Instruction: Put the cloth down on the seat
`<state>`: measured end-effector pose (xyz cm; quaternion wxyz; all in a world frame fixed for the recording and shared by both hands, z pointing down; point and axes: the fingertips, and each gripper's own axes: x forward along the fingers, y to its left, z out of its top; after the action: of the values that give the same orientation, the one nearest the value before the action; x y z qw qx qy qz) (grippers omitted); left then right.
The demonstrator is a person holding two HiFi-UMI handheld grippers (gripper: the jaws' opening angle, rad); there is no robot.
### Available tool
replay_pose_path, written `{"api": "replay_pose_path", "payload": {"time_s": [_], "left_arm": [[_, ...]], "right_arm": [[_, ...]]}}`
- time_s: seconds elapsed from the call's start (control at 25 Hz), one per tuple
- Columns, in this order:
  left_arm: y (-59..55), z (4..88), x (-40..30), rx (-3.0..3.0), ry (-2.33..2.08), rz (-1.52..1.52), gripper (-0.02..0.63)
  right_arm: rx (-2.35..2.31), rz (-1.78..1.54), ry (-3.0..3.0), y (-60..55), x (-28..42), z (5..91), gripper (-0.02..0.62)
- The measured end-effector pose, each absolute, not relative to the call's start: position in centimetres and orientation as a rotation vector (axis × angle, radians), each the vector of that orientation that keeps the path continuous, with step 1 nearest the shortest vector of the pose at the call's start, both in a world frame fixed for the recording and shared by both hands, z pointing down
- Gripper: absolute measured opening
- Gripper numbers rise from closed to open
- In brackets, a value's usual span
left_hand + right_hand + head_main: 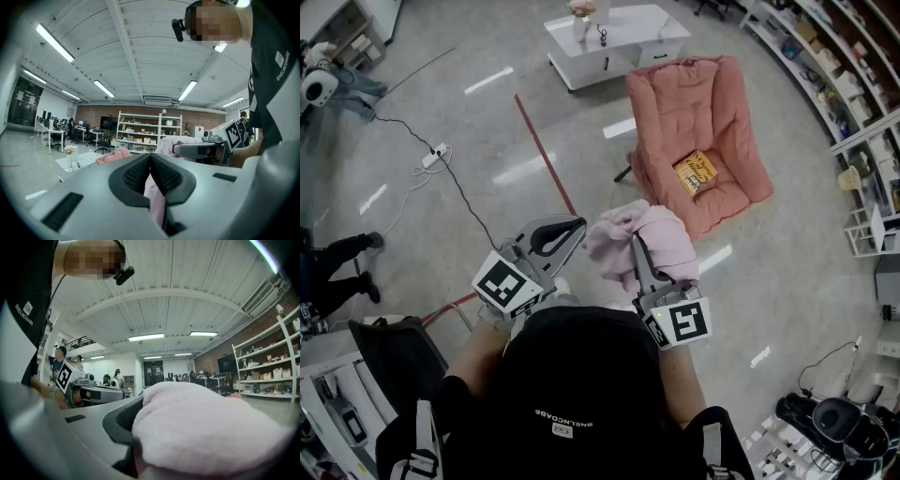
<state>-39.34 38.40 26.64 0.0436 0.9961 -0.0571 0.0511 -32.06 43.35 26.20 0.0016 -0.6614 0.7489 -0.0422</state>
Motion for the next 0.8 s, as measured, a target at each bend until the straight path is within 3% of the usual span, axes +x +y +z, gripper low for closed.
{"api": "replay_pose_path", "payload": {"time_s": [0.8], "left_arm": [[28.6, 27.8, -46.3, 3.036, -0.058, 0.18, 0.014]], "right_arm": [[-2.085, -0.189, 2.285, 33.1, -38.3, 26.1, 0.092]]}}
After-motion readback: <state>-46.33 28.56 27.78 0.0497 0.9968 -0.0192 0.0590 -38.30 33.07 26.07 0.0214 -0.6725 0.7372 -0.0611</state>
